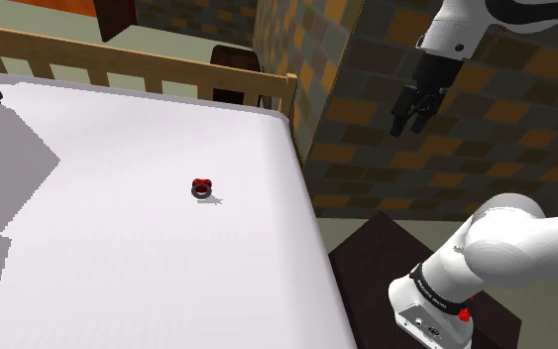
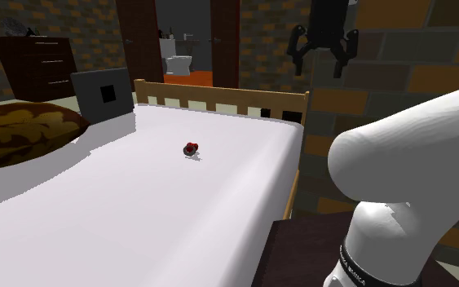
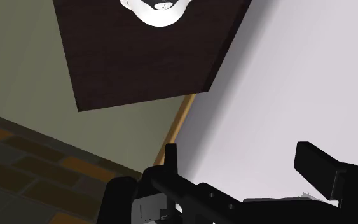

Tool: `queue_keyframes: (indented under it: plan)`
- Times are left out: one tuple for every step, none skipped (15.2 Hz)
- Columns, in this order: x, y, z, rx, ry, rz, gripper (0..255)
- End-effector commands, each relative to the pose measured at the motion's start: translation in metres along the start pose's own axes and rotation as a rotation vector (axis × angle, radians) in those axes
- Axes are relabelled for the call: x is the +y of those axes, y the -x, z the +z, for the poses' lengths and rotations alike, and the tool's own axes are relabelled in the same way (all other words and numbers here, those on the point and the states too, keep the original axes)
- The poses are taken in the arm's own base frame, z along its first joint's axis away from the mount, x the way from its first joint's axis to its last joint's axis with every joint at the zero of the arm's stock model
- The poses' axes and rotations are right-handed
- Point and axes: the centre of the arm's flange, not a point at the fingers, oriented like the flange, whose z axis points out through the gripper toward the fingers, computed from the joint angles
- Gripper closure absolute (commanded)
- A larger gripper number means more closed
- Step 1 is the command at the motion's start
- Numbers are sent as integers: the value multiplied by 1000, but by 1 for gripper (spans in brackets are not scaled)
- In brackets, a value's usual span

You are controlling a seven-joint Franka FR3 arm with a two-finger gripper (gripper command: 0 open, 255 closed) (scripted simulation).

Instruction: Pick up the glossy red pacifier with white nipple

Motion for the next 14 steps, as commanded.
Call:
queue_keyframes:
  plan:
    - [0, 0, 0, 0, 0, 0, 0]
    - [-8, -8, 7, 4, 2, -3, 0]
    - [-16, -15, 13, 8, 3, -6, 0]
    - [-24, -23, 20, 12, 5, -9, 0]
    - [-32, -30, 27, 17, 6, -13, 0]
    - [-41, -38, 33, 21, 8, -16, 0]
    - [-49, -46, 40, 25, 9, -19, 0]
    - [-57, -53, 47, 29, 11, -22, 0]
    - [-65, -61, 53, 33, 12, -25, 0]
    - [-73, -68, 60, 37, 14, -28, 0]
    - [-81, -76, 66, 41, 15, -31, 0]
    - [-90, -84, 73, 45, 17, -34, 0]
    - [-98, -91, 79, 50, 18, -38, 0]
    - [-106, -99, 86, 54, 20, -41, 0]
